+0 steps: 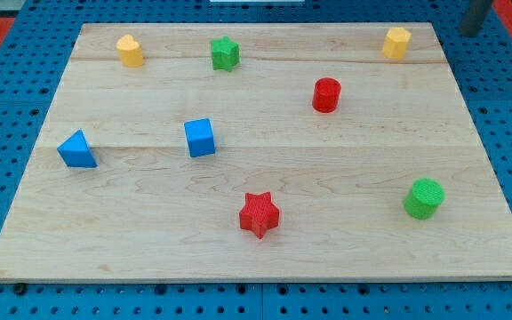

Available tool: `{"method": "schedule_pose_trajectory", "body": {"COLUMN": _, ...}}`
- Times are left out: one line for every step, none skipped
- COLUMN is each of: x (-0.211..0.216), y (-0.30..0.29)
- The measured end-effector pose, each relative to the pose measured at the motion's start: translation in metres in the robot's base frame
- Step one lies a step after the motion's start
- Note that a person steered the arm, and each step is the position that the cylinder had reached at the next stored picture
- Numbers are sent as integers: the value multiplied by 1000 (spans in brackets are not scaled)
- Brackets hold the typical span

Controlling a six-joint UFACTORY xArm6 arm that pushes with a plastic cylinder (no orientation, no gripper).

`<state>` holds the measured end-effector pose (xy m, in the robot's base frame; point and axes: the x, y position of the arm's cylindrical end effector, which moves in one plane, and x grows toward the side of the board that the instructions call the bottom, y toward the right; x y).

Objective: Push the yellow hexagon above the red circle

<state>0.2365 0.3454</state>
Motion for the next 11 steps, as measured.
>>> {"method": "schedule_pose_trajectory", "body": {"x": 1, "y": 0}}
{"method": "schedule_pose_trajectory", "body": {"x": 2, "y": -1}}
{"method": "schedule_pose_trajectory", "body": {"x": 9, "y": -1}}
{"method": "schedule_pose_trajectory", "body": {"x": 13, "y": -2}}
{"method": "schedule_pose_trajectory", "body": {"x": 13, "y": 0}}
{"method": "schedule_pose_trajectory", "body": {"x": 42, "y": -6}}
{"method": "schedule_pose_trajectory", "body": {"x": 65, "y": -41}}
{"method": "schedule_pose_trajectory", "body": {"x": 19, "y": -37}}
{"method": "schedule_pose_trajectory", "body": {"x": 9, "y": -34}}
{"method": "schedule_pose_trajectory", "body": {"x": 12, "y": -37}}
{"method": "schedule_pose_trajectory", "body": {"x": -1, "y": -75}}
